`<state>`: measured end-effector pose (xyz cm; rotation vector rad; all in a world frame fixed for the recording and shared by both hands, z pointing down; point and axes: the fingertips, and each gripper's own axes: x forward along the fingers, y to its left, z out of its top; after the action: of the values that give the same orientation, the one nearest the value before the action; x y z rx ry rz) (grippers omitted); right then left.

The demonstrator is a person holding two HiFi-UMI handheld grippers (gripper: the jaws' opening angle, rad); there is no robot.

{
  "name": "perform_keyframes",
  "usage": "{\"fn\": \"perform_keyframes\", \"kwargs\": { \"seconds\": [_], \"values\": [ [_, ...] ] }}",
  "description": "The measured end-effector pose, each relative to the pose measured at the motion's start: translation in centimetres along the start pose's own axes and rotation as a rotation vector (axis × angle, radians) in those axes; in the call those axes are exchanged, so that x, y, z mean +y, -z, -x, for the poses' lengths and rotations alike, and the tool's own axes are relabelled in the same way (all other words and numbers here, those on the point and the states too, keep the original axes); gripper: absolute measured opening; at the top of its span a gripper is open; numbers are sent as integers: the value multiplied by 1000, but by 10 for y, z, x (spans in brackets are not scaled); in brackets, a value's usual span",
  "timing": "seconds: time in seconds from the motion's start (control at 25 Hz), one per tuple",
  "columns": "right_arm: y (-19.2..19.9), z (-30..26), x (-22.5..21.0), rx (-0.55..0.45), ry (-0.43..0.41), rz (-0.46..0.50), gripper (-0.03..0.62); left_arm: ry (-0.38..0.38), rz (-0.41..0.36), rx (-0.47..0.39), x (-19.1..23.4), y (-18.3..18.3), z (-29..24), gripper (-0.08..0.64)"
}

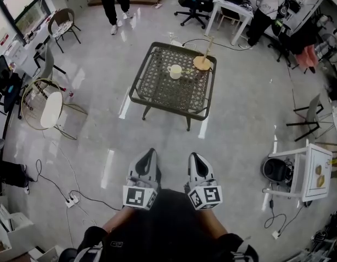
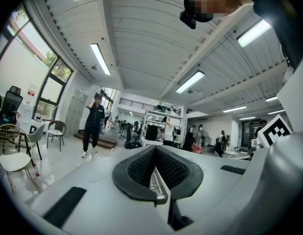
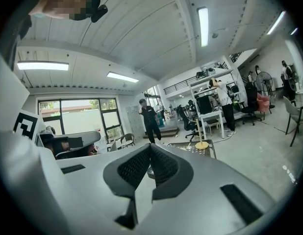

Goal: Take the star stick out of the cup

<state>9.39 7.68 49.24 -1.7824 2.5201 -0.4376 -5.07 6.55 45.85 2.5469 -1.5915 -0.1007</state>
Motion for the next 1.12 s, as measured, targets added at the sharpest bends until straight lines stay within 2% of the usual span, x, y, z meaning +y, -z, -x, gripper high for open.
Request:
{"fn": "perform_keyframes", "kwargs": {
  "seconds": [0.32,0.68,1.12],
  "values": [
    [-20,-101,2,3,41,12,9,44,-2,12,70,-18,-76,15],
    [-35,-184,-7,0,83,12,9,100,6,27,117,-26,-143,15],
    [-39,-273,-52,23,92,-3,9,72,22,43,156,-20,-221,15]
  ]
}}
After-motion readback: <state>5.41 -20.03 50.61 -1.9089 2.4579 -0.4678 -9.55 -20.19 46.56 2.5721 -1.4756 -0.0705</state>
